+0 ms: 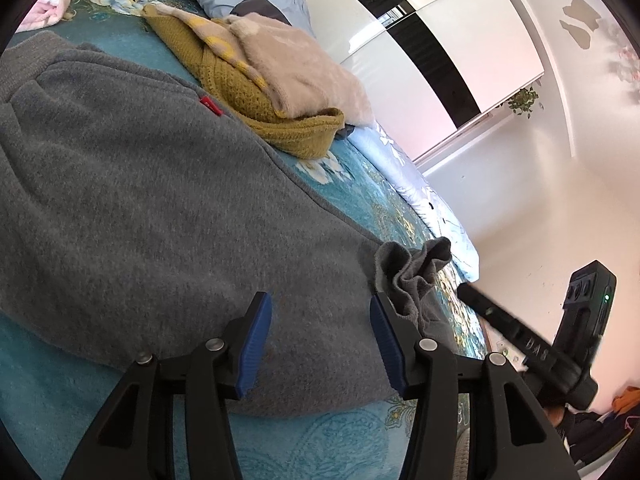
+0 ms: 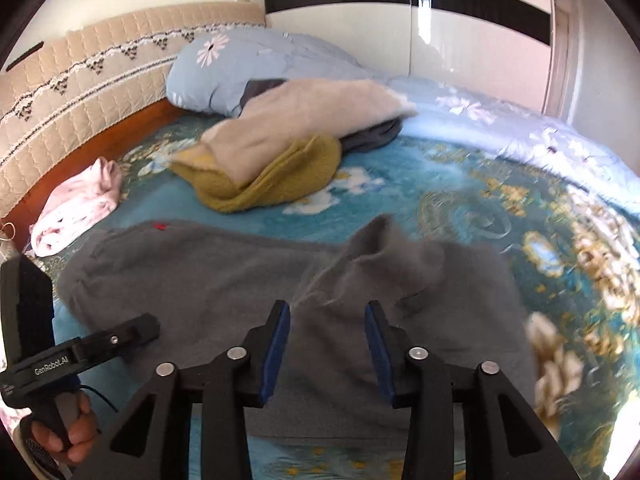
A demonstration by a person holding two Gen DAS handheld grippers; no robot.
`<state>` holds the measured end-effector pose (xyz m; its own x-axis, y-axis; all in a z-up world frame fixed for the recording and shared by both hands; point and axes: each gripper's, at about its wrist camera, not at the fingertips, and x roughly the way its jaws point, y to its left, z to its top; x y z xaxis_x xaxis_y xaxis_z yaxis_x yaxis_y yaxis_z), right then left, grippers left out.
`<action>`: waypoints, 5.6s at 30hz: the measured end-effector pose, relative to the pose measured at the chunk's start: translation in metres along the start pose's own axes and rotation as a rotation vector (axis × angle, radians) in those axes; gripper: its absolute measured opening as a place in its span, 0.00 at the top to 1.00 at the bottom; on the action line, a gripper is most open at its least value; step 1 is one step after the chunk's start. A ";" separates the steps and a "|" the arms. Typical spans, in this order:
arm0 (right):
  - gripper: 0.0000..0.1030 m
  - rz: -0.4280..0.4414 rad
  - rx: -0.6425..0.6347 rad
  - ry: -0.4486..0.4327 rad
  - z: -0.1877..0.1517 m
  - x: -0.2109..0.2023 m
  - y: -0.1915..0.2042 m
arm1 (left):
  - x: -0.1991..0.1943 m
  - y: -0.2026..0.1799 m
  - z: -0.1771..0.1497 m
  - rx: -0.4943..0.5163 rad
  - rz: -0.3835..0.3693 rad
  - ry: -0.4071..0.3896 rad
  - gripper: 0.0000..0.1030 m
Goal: Fold clothes
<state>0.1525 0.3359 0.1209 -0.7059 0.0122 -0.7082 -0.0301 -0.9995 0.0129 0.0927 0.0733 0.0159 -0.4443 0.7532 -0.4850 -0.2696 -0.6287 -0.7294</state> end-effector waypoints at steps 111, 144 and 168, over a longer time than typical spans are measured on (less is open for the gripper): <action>0.53 0.267 0.283 0.124 -0.024 0.047 -0.134 | 0.048 -0.013 0.012 -0.066 0.103 0.120 0.86; 0.53 0.175 0.230 0.127 -0.026 0.053 -0.129 | -0.168 0.123 0.008 -0.492 0.248 -0.400 0.57; 0.51 0.169 0.237 0.137 -0.027 0.054 -0.126 | -0.129 0.133 0.021 -0.570 0.208 -0.352 0.75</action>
<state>0.1374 0.4613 0.0619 -0.6135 -0.1735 -0.7704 -0.0963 -0.9518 0.2911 0.0966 -0.1118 -0.0082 -0.7144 0.4606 -0.5268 0.2979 -0.4811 -0.8245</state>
